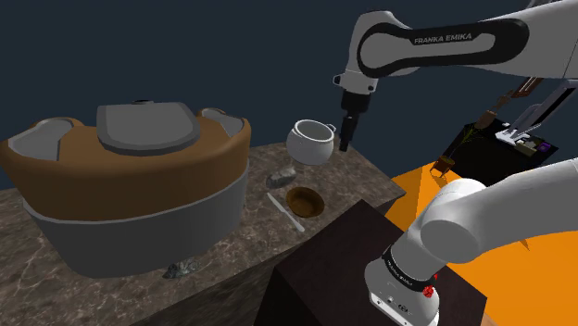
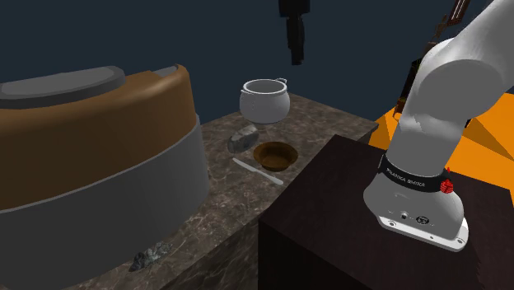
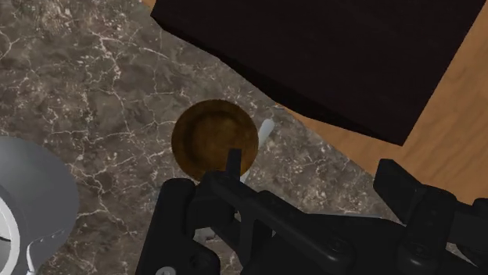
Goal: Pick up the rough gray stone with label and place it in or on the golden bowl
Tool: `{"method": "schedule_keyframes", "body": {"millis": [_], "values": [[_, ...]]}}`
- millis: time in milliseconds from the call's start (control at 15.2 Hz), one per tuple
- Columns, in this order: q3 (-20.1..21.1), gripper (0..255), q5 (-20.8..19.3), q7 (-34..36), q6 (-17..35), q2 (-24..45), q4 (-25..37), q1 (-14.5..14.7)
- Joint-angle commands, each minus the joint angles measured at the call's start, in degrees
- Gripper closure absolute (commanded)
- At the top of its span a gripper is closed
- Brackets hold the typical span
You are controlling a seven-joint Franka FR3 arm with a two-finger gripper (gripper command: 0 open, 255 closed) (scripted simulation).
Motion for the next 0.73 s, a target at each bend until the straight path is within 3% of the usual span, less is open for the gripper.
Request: {"method": "schedule_keyframes", "body": {"millis": [0,660], "values": [[-0.79,0,-1.09,-3.52,4.01,3.05,-0.61,0.62],[-4.25,0,-4.45,-20.55,23.36,23.67,2.37,2.63]]}}
